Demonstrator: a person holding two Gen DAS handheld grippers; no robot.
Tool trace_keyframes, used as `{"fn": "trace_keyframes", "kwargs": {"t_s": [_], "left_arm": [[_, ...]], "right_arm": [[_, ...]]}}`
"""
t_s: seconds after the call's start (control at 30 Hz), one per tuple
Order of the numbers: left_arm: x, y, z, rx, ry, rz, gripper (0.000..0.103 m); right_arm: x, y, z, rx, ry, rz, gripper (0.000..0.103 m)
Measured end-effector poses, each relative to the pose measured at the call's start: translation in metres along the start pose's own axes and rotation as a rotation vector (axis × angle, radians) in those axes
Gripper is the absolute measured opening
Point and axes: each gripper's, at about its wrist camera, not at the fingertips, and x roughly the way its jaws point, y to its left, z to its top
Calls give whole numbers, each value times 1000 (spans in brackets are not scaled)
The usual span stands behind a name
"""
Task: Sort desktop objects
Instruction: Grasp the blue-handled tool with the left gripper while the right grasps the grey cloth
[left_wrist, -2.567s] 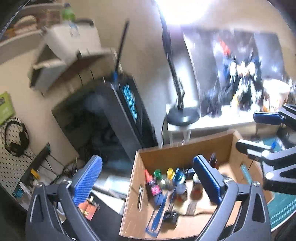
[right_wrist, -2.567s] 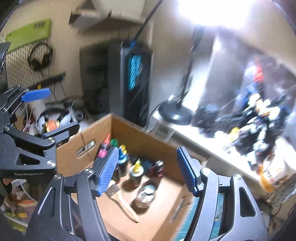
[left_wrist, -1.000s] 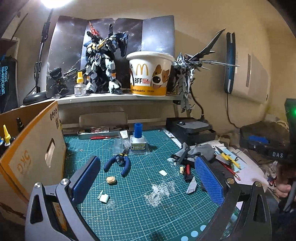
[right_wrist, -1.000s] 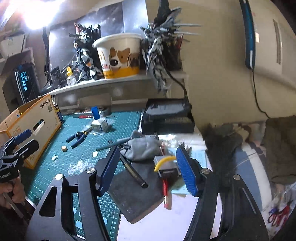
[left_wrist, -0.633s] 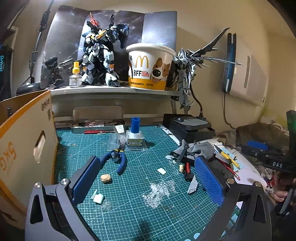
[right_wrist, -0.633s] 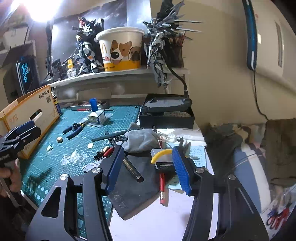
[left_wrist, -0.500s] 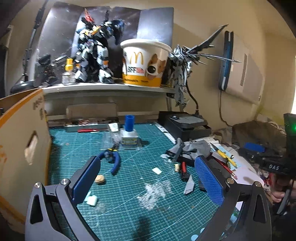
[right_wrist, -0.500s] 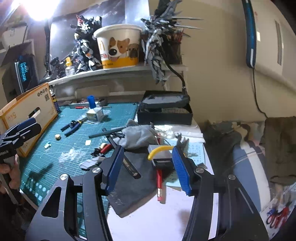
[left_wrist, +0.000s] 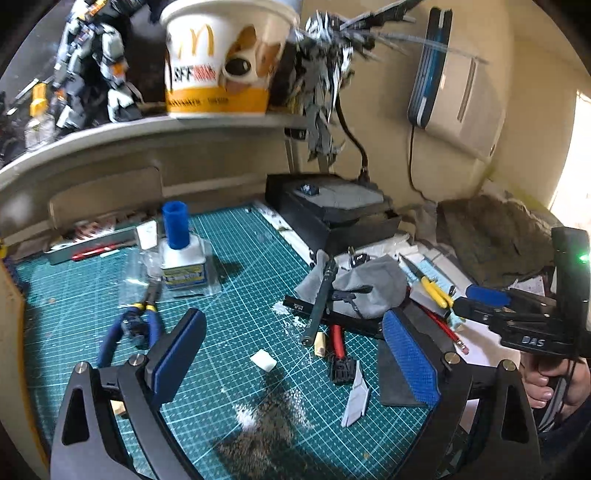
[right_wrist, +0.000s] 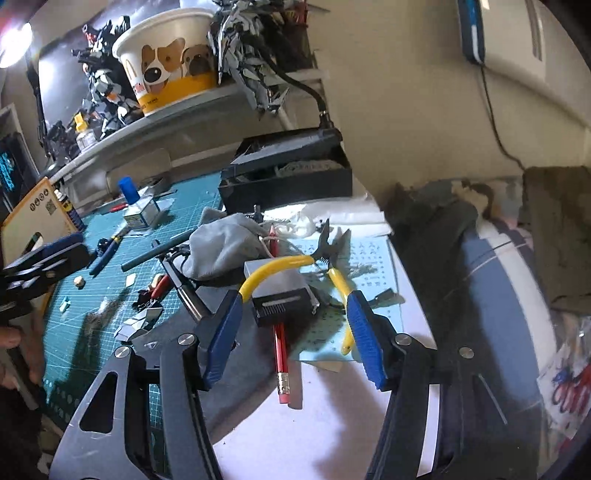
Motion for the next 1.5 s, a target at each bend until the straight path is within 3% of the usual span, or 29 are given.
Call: {"fn": "trace_keyframes", "kwargs": {"t_s": [0.3,0.33,0.4,0.63,0.8,1.0,1.2,1.5], "left_arm": [[33,1,5,-9,73,-63,97],[37,0,6,-11,79,-65,97],[44,-1,8,-9,98,-67,97],[65,-1,17,-22,137,-81,97],[91,-2,18,-63,230,-133,60],[88,4,21,-102,229,-122,19],[69,12,23,-143,200,-153,8],[4,20,30,-113,89,-62,8]], "right_arm": [[7,-27,9,30,7,77,48],[10,-29,12,44,11,87,49],[19,-34,20,96,33,106,62],[37,-46,49,176,65,90,64],[39,-49,53,197,66,91,64],[39,-47,50,187,67,110,64],[37,-34,53,147,63,138,64],[30,-8,55,88,63,171,64]]}}
